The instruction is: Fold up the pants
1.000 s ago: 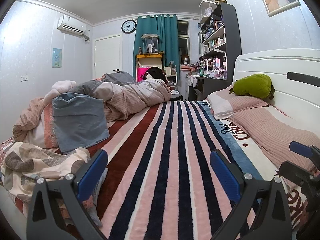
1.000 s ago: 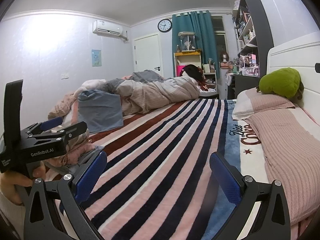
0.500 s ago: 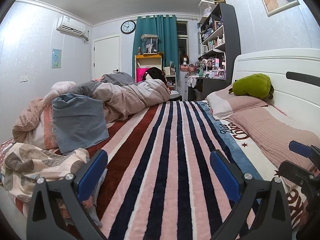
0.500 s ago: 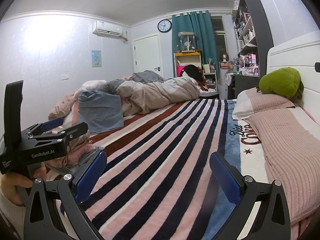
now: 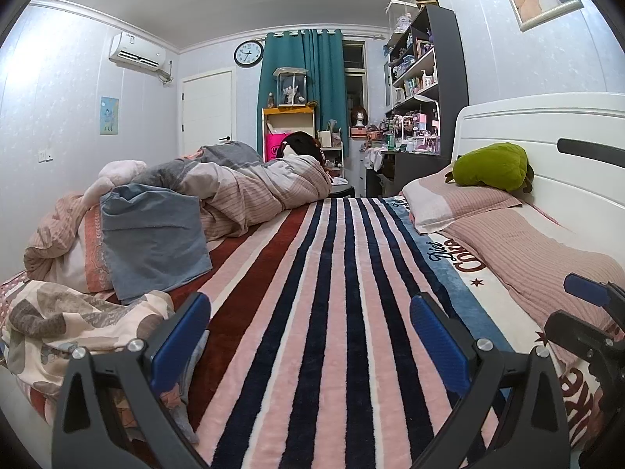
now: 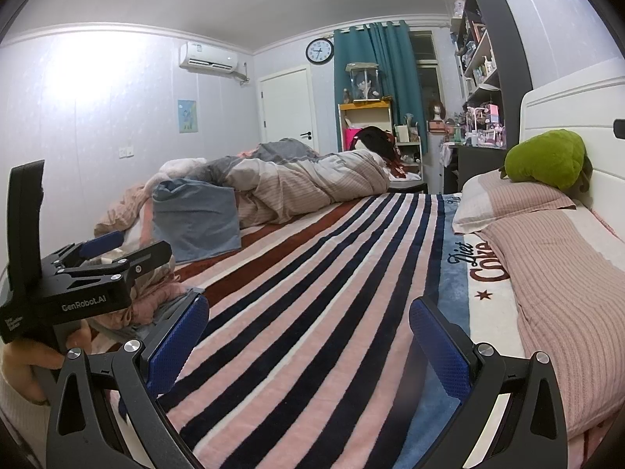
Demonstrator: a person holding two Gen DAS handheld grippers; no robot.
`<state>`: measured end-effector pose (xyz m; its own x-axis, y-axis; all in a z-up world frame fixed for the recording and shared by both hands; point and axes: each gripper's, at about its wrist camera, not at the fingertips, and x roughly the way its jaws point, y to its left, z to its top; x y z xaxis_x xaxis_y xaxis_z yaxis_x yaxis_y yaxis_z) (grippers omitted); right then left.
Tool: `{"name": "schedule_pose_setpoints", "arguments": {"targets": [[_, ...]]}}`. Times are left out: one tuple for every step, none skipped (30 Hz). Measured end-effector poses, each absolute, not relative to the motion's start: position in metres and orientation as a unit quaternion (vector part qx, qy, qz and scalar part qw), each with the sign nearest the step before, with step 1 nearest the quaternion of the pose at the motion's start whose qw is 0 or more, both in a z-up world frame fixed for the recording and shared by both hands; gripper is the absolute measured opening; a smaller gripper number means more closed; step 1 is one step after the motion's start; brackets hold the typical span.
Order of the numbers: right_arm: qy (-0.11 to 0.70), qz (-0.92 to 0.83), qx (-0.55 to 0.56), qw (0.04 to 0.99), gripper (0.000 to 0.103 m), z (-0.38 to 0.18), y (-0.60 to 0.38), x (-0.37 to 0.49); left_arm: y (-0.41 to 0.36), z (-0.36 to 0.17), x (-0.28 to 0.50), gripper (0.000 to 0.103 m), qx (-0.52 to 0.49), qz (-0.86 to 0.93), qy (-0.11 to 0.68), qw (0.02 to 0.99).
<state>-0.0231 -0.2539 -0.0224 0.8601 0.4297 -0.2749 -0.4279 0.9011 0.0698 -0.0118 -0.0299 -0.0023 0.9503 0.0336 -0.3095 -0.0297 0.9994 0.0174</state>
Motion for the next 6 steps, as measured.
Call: {"name": "schedule_pose_setpoints", "arguments": {"targets": [[0.143,0.223,0.003,0.964,0.102,-0.0224,-0.2540,-0.0232,-0.0302,-0.0022,-0.0118,0.101,0.006,0.016,0.157,0.987],[0.143,0.222,0.004,0.964,0.102,-0.0220,-0.2539,-0.0237,-0.0307,-0.0022,-0.0120,0.101,0.006,0.015,0.157,0.987],[0.143,0.222,0.004,0.965,0.102,-0.0217,-0.2539,-0.0236,-0.0311,-0.0024,-0.0124,0.101,0.006,0.013,0.157,0.987],[0.143,0.222,0.004,0.964,0.102,-0.0217,-0.2539,-0.0235,-0.0296,-0.0018,-0.0118,0.101,0.006,0.011,0.158,0.987],[0.143,0.222,0.004,0.964,0.102,-0.0218,-0.2540,-0.0236,-0.0293,-0.0013,-0.0113,0.101,0.006,0.011,0.159,0.987],[0.143,0.222,0.004,0.964,0.102,-0.0219,-0.2540,-0.0235,-0.0297,-0.0008,-0.0108,0.101,0.006,0.012,0.159,0.987]]}}
